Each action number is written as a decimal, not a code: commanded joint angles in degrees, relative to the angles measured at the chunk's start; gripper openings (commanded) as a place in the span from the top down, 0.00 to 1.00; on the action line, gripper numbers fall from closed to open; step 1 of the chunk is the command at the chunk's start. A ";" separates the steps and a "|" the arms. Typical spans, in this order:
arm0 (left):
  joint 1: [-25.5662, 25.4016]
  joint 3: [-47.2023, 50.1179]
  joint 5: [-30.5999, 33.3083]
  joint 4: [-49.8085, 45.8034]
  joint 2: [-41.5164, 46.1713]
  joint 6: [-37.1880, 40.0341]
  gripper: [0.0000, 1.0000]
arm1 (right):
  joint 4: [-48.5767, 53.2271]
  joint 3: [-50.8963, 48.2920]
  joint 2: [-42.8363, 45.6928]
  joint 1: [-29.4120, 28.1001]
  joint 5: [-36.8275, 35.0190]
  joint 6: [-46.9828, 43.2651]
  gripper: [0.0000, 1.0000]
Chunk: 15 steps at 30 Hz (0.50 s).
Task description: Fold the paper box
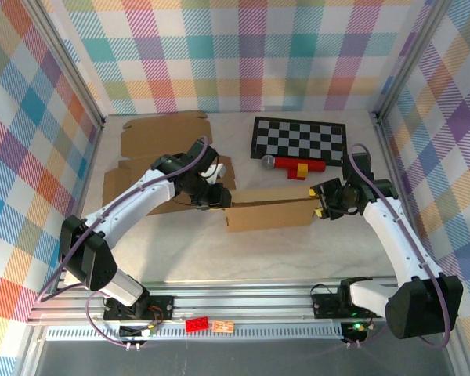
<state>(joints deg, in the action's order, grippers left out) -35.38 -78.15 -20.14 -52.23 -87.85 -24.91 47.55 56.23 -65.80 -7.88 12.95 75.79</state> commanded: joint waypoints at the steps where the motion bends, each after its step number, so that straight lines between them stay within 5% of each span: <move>1: 0.06 0.01 -0.62 0.95 4.88 -4.83 0.58 | 2.40 -1.57 0.00 0.32 -0.85 -0.90 0.53; 15: 5.93 4.32 -7.53 9.76 2.89 -13.46 0.56 | 3.07 -2.44 0.50 0.32 -1.48 -1.85 0.54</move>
<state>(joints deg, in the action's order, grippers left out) -29.56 -74.87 -25.06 -44.77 -83.77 -36.71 47.59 55.53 -65.19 -7.88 13.10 74.54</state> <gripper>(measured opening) 0.447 0.464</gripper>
